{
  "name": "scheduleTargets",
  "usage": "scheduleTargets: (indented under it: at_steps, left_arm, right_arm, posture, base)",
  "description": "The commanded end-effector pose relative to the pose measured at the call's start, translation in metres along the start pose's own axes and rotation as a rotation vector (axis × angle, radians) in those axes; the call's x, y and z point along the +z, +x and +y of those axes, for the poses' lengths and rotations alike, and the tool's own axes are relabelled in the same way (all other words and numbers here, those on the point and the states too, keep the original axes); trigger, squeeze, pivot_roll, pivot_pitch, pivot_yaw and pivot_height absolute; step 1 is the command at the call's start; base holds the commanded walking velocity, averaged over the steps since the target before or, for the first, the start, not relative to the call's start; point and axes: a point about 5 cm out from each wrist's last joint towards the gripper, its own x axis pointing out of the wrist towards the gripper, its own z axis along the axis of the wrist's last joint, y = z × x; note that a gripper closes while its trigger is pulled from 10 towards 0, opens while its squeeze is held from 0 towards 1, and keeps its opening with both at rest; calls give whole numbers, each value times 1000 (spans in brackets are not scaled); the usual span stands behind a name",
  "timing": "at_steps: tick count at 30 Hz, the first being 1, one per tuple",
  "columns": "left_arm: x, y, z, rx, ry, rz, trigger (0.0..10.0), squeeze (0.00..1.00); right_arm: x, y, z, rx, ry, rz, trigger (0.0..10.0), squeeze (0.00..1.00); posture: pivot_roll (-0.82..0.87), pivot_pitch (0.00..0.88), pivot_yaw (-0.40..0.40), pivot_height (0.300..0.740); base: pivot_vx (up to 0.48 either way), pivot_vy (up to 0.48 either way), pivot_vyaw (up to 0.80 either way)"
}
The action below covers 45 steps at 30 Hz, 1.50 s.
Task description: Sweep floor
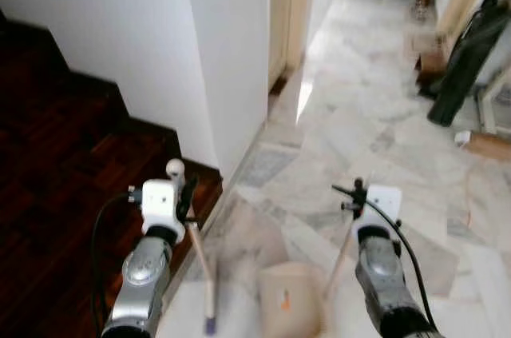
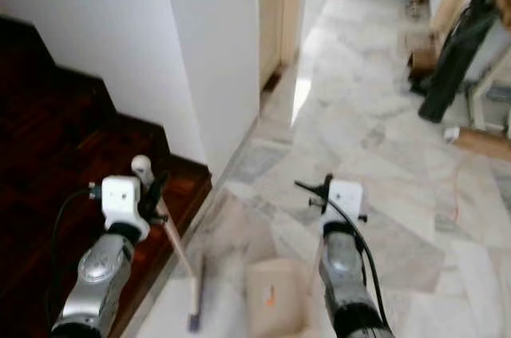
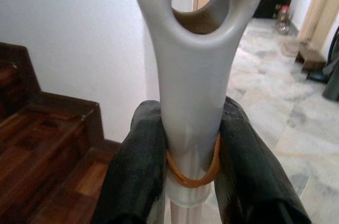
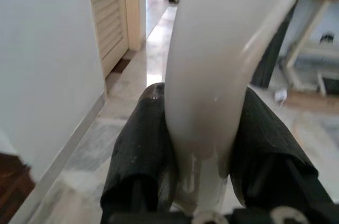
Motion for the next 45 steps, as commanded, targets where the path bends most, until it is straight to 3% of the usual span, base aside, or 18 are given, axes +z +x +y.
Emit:
scheduleTargets:
  at_steps: [1,21,45]
  left_arm:
    - [9,2,8,17,24,-38,10000,0]
    - [7,0,5,7,21,-37,10000,0]
    - [8,1,6,5,27,-36,10000,0]
  right_arm:
    - [10,3,11,22,27,-40,10000,0]
    - [9,2,12,32,31,-39,10000,0]
    - [9,3,12,25,31,-39,10000,0]
  posture:
    - [134,32,10,740]
    - [131,2,9,740]
    - [134,28,10,740]
  base:
    - [431,0,0]
    - [432,0,-160]
    - [431,0,-189]
